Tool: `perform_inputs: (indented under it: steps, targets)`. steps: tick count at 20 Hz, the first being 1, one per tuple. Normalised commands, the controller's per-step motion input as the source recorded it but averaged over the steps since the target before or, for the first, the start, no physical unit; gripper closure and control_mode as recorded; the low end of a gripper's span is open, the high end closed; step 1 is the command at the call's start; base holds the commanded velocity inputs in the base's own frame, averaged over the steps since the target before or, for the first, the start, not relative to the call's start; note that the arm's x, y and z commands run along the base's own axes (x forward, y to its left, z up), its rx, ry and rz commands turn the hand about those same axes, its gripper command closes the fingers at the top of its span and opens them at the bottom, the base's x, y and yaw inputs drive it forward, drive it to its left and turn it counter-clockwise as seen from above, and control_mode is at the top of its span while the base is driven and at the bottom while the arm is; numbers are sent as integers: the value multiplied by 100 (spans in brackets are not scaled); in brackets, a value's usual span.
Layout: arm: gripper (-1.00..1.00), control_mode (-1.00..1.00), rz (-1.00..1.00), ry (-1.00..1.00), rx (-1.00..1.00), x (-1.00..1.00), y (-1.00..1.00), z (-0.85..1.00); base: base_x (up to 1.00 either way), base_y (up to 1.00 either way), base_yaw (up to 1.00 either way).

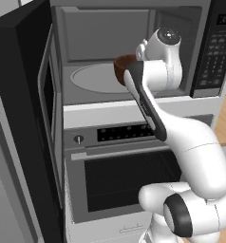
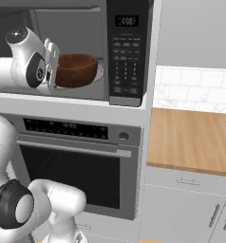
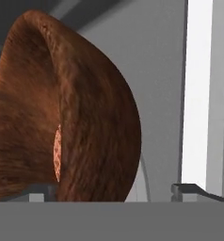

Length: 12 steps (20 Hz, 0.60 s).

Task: Open the microwave, place the bowl with waffle inside the microwave, then close the microwave door and turn it on.

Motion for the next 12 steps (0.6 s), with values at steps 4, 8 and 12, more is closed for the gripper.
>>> perform_inputs:
  steps: [4, 8, 12]
  targets:
    - [-100, -100, 3, 0, 0, 34, -12, 0, 0, 0, 0]
    - [-100, -100, 8, -1, 1, 38, -9, 0, 0, 0, 0]
    - [-100, -100, 8, -6, 0, 0, -1, 0, 0, 0, 0]
